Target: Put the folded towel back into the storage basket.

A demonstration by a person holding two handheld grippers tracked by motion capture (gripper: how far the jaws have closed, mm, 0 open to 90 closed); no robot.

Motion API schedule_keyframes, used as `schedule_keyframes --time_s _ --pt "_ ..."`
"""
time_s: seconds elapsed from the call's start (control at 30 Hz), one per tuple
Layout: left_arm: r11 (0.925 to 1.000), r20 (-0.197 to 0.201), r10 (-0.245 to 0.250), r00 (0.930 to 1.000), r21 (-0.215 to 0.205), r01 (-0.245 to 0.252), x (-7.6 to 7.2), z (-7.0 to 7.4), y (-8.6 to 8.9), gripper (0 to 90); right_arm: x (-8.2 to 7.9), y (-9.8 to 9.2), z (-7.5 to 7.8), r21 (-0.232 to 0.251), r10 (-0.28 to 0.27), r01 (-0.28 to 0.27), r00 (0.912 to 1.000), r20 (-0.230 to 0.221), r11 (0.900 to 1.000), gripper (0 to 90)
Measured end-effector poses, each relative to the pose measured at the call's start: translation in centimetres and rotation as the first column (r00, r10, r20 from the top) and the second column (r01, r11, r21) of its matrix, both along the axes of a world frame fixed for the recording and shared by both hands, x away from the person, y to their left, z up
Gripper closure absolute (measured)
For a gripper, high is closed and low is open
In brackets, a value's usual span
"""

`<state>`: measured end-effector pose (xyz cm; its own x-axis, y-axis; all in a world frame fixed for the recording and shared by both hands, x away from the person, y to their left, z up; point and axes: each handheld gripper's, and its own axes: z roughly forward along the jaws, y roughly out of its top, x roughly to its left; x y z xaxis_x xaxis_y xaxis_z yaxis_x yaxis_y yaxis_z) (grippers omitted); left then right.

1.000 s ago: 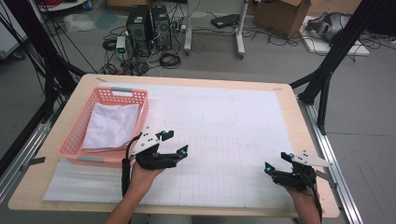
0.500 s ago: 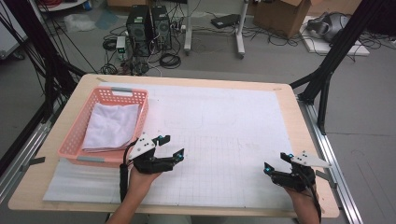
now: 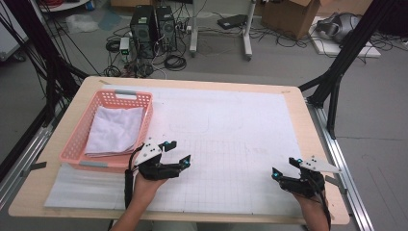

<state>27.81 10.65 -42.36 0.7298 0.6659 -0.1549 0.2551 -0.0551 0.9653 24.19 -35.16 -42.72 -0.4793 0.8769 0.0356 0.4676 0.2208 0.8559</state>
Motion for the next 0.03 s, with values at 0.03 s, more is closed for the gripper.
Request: schedule_keyframes --time_s 0.03 --pt "1.0 0.0 0.0 1.0 0.0 0.0 0.0 0.0 0.0 24.9 0.01 -0.01 -0.01 0.002 -0.001 0.001 1.0 0.001 1.0 20.9"
